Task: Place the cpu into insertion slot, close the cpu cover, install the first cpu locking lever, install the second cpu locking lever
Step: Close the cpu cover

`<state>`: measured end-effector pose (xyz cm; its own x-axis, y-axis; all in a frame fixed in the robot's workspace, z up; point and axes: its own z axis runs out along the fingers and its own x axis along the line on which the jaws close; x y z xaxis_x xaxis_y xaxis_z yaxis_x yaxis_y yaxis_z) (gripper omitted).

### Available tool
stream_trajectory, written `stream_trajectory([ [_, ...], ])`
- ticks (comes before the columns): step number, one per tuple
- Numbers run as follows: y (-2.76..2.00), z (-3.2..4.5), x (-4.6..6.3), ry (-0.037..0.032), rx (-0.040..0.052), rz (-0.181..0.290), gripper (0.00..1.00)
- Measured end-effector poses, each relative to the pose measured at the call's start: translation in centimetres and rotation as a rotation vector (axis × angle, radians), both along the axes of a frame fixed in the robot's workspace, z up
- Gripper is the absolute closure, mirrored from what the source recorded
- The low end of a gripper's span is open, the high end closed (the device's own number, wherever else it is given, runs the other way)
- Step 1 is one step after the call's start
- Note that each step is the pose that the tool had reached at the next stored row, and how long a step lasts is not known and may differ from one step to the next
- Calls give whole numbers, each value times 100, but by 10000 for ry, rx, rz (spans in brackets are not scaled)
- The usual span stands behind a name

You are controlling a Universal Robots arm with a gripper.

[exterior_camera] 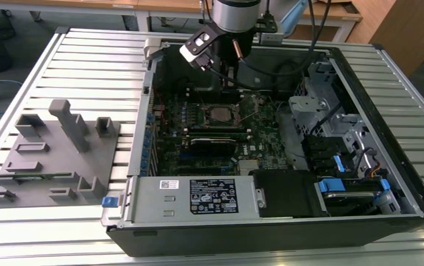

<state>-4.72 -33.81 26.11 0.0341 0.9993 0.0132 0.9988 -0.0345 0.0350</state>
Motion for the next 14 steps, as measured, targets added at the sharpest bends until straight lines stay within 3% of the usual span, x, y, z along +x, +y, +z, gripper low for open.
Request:
stream_trajectory([
  [14, 0, 89, 0, 7, 0, 0, 89],
])
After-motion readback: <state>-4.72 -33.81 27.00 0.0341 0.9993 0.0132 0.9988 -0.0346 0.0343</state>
